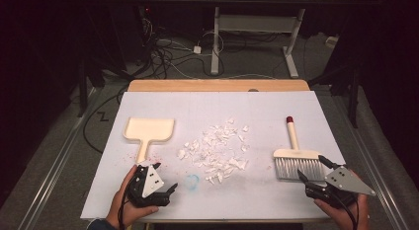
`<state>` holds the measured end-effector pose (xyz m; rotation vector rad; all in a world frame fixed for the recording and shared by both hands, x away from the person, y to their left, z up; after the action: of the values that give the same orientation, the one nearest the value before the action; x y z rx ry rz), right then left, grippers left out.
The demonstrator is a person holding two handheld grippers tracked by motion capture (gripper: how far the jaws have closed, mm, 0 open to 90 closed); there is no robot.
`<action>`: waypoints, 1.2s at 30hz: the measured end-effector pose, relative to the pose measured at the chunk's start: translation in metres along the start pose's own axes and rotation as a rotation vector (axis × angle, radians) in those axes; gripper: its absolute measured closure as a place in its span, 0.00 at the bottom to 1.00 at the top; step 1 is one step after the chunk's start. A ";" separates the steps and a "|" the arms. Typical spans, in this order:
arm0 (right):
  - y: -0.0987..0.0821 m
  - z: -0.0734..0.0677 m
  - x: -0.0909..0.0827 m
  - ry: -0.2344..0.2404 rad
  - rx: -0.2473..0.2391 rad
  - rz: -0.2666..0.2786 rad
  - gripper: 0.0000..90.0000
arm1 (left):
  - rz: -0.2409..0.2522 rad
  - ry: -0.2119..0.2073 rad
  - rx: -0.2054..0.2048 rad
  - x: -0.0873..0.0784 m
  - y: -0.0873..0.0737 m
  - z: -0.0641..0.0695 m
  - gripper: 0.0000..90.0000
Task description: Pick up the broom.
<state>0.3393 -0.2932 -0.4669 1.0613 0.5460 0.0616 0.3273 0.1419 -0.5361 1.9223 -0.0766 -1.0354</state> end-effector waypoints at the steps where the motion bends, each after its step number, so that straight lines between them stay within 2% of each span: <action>1: 0.000 0.002 -0.002 -0.003 0.008 0.004 0.27 | 0.000 0.001 -0.003 0.000 0.000 0.000 0.18; 3: -0.002 0.006 -0.003 -0.021 0.026 0.000 0.27 | 0.012 0.003 -0.010 0.000 0.003 0.000 0.18; 5: -0.004 0.007 -0.004 -0.017 0.047 -0.002 0.28 | 0.019 0.000 -0.015 0.001 0.004 0.000 0.18; 7: -0.005 0.010 -0.004 -0.040 0.051 -0.016 0.27 | 0.024 0.001 -0.009 0.002 0.006 0.000 0.19; 10: -0.001 0.014 0.000 -0.050 0.055 -0.022 0.26 | 0.014 -0.001 -0.003 0.004 0.004 0.000 0.19; 12: 0.001 0.016 0.005 -0.042 0.058 -0.034 0.26 | 0.013 -0.003 -0.007 0.004 0.005 0.000 0.19; 13: 0.002 0.017 0.009 -0.039 0.076 -0.043 0.25 | 0.015 -0.001 -0.006 0.005 0.006 0.000 0.19; 15: 0.006 0.018 0.017 -0.001 0.124 -0.055 0.26 | 0.012 -0.003 0.010 0.004 0.007 0.003 0.19; 16: 0.008 0.023 0.022 -0.015 0.127 -0.072 0.27 | 0.012 -0.003 0.010 0.004 0.007 0.003 0.19; 18: 0.009 0.029 0.034 -0.015 0.182 -0.138 0.27 | -0.002 -0.009 0.035 0.006 0.006 0.006 0.19; 20: 0.010 0.036 0.051 -0.011 0.204 -0.215 0.27 | -0.001 -0.015 0.026 0.007 0.006 0.006 0.19; 22: 0.008 0.039 0.070 0.020 0.228 -0.308 0.30 | 0.002 -0.020 0.018 0.007 0.006 0.005 0.19; 23: 0.005 0.041 0.079 0.022 0.245 -0.358 0.30 | -0.001 -0.022 0.023 0.007 0.005 0.006 0.19; 24: 0.004 0.043 0.089 0.025 0.261 -0.386 0.31 | -0.004 -0.025 0.027 0.007 0.004 0.007 0.19; 25: 0.001 0.045 0.098 0.022 0.263 -0.412 0.32 | -0.006 -0.028 0.029 0.006 0.004 0.007 0.19; 27: -0.008 0.053 0.115 -0.017 0.274 -0.485 0.33 | -0.009 -0.032 0.028 0.005 0.002 0.008 0.19; 29: -0.019 0.053 0.129 -0.005 0.310 -0.563 0.37 | -0.008 -0.032 0.021 0.004 0.000 0.008 0.19; 31: -0.028 0.048 0.140 0.019 0.306 -0.610 0.44 | -0.015 -0.030 0.022 0.003 -0.002 0.008 0.20; 33: -0.027 0.044 0.142 0.066 0.293 -0.607 0.57 | -0.022 -0.027 0.023 0.002 -0.004 0.008 0.20; 34: -0.027 0.043 0.143 0.084 0.292 -0.605 0.59 | -0.024 -0.027 0.024 0.002 -0.005 0.008 0.20; 36: -0.027 0.041 0.142 0.120 0.309 -0.592 0.69 | -0.024 -0.025 0.022 0.001 -0.005 0.008 0.20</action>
<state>0.4753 -0.2967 -0.5302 1.1598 0.9825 -0.4953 0.3209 0.1387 -0.5425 1.9346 -0.0793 -1.0784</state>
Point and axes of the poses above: each handheld gripper's, and its own axes: x roughly forward along the jaws, y roughly out of its top, z roughly to its right, the point moved 9 cm from there along x, roughly forward along the jaws, and after that the axes turned 2 degrees about -x, right-handed, at the moved point
